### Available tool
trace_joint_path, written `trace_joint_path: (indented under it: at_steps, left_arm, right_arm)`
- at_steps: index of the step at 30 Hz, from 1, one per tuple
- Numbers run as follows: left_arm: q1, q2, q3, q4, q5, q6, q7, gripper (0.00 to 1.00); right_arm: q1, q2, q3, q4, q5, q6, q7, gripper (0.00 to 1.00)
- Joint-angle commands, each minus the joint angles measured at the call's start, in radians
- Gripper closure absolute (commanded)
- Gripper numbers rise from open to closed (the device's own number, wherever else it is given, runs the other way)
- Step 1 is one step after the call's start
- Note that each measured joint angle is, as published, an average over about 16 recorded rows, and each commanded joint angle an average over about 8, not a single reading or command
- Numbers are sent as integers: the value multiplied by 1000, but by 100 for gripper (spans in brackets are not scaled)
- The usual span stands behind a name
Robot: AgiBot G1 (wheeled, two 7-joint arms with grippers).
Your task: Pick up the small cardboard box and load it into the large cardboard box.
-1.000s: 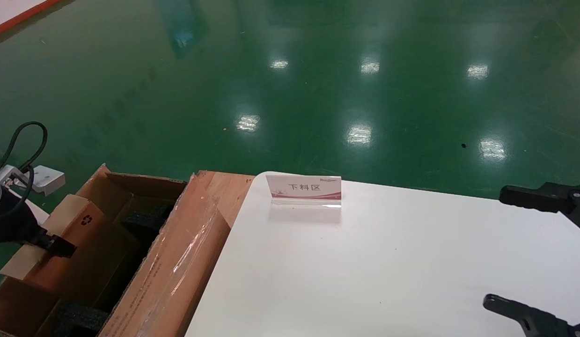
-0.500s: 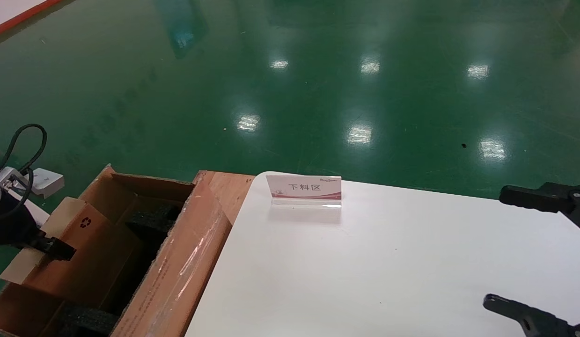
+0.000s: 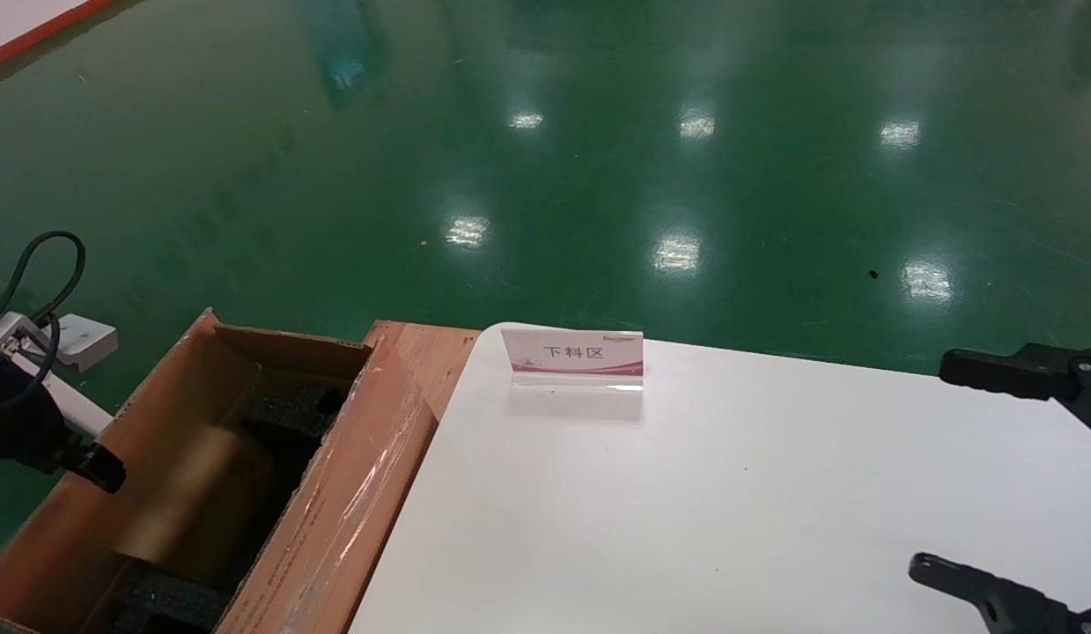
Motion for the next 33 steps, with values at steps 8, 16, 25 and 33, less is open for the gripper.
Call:
trace_joint_path:
  at_steps: [8,16,25,33]
  left_arm:
    - [-33,23,-27,-59,-15,-6,47,0]
    - [-144,24,-131,-197,-101,-72,148,0]
    - [-184,62,-226,-231,-212,-133,231,0]
    - [-96,78,-363,-234,-268,-122,308,0]
  right_arm:
    - [0,0,0,0,0,0,0,0]
    - [0,0,-1,-1,0,0,0,0]
    - [0,0,-1,-1,0,0,-1,0]
    - [0,0,-1,-1,0,0,-1,0]
